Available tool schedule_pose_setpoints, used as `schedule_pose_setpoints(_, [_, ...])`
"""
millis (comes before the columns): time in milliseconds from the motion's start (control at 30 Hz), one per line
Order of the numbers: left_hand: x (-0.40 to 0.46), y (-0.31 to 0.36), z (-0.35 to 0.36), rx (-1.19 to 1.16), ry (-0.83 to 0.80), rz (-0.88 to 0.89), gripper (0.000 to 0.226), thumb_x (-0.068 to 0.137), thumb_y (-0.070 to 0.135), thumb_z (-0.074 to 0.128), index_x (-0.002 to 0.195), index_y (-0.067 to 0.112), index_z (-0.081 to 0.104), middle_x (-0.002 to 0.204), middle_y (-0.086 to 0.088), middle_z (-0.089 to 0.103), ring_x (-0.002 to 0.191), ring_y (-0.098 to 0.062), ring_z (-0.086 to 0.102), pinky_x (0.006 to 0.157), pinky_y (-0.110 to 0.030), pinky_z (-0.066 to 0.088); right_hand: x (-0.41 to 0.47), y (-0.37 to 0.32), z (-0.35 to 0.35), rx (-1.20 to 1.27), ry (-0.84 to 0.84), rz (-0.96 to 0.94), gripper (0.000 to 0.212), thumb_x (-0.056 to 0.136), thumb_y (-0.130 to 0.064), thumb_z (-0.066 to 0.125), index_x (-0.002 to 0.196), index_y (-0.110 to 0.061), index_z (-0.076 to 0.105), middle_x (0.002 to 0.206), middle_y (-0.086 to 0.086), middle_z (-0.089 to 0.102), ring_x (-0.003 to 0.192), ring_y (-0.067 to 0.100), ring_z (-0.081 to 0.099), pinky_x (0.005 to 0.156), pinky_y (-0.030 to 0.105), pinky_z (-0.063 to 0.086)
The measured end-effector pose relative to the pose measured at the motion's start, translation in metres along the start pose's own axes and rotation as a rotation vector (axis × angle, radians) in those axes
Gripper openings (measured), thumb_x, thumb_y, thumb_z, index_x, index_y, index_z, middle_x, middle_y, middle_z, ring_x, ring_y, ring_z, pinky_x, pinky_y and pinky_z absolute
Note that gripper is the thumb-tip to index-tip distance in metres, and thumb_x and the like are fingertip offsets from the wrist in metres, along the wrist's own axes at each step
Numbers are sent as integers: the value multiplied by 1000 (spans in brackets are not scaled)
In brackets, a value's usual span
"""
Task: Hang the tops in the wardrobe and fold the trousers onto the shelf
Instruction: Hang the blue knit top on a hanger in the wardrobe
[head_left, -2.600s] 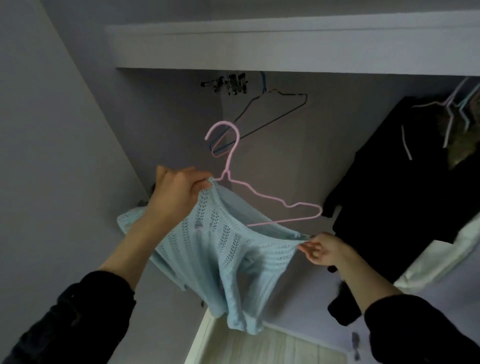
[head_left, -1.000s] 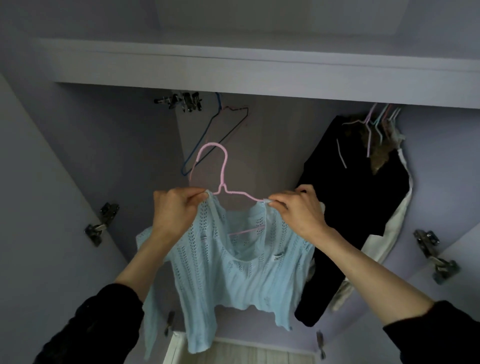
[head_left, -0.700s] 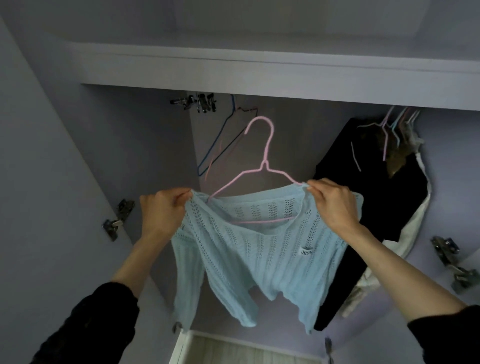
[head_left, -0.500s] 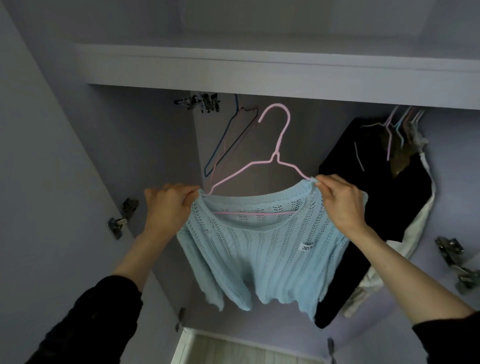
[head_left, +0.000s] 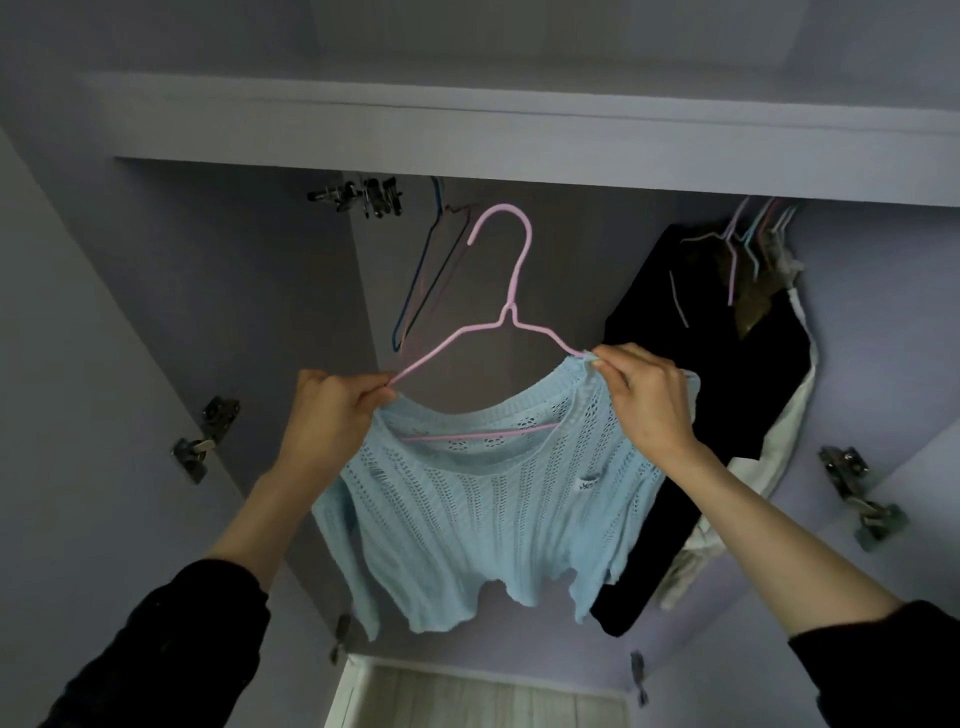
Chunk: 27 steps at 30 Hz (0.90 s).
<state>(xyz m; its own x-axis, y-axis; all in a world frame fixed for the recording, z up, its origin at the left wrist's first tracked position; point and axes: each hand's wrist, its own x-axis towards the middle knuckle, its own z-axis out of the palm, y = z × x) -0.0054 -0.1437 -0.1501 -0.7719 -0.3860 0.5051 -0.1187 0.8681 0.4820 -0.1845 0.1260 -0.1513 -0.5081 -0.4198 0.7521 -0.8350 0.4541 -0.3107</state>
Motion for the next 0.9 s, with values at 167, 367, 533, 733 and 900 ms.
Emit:
schedule_pose_setpoints(167, [-3, 8, 1, 24, 69, -28, 18, 89, 9, 62, 102, 11, 73, 74, -17, 71, 70, -36, 64, 68, -21, 40, -3, 0, -1, 72, -49, 94, 18, 86, -15, 65, 99, -6, 73, 87, 6, 71, 67, 23, 65, 64, 30, 49])
schedule_pose_setpoints(367, [-2, 1, 0, 94, 178, -129, 19, 90, 20, 61, 105, 18, 73, 84, -21, 70, 88, -43, 58, 78, -41, 47, -2, 22, -7, 180, -221, 255, 21, 81, -15, 72, 99, -5, 74, 89, 8, 72, 80, 22, 67, 76, 27, 50])
schedule_pose_setpoints(533, [-4, -10, -6, 65, 195, -165, 17, 89, 19, 61, 101, 16, 73, 83, -15, 72, 82, -42, 62, 81, -46, 49, -10, 34, -14, -12, -341, 200, 27, 83, -15, 70, 109, -8, 70, 98, 9, 66, 92, 24, 64, 86, 33, 46])
schedule_pose_setpoints(733, [-14, -13, -10, 39, 172, -228, 16, 90, 11, 60, 99, 8, 73, 86, -17, 72, 78, -34, 65, 74, -32, 43, -15, 31, -14, 23, -333, 110, 19, 82, -17, 70, 94, -2, 74, 82, 8, 69, 73, 24, 66, 72, 23, 44])
schedule_pose_setpoints(900, [-21, -14, -8, 9, 172, -277, 16, 90, 10, 60, 98, 7, 74, 88, -17, 72, 81, -33, 65, 74, -29, 40, -21, 39, -23, 198, -411, 399, 23, 87, -14, 65, 107, -5, 71, 103, 4, 71, 95, 13, 64, 91, 26, 46])
